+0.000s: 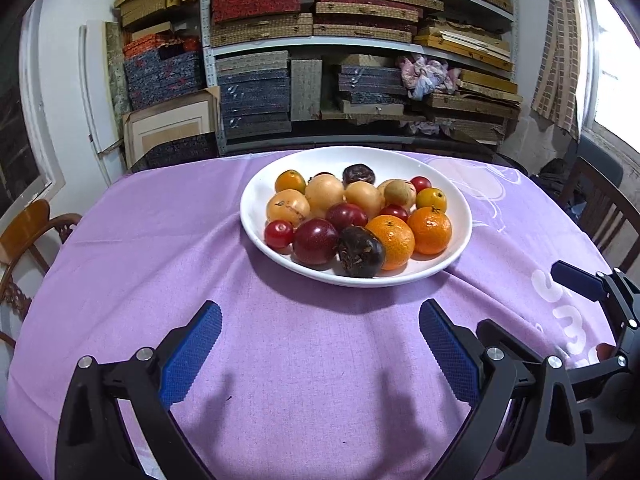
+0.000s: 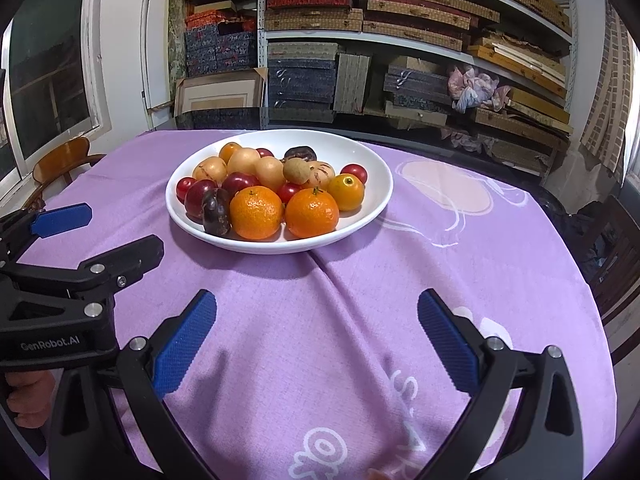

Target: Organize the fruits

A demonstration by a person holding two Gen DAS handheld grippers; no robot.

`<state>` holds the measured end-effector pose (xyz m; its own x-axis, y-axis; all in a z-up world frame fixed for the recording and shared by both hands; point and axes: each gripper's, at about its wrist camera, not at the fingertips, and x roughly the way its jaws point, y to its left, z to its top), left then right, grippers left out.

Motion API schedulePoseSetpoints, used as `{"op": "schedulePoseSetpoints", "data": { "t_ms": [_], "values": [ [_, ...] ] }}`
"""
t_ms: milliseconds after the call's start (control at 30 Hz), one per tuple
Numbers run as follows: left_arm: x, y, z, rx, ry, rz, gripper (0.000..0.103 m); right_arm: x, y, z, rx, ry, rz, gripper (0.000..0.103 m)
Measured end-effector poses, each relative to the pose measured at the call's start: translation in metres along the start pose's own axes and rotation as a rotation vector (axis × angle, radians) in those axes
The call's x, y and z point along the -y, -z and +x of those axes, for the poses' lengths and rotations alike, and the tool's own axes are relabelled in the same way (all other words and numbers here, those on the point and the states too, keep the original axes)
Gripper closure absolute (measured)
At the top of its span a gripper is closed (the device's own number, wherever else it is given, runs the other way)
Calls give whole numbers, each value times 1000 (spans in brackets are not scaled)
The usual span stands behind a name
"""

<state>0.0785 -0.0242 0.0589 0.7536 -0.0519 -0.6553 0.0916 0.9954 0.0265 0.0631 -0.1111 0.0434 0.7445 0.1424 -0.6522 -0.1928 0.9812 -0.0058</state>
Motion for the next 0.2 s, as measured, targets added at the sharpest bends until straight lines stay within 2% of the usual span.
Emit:
{"op": "schedulePoseSetpoints", "data": {
  "t_ms": [200],
  "values": [
    [4, 1, -3, 19, 24, 16, 3, 0, 0, -1, 1, -1, 0, 4]
  ]
}}
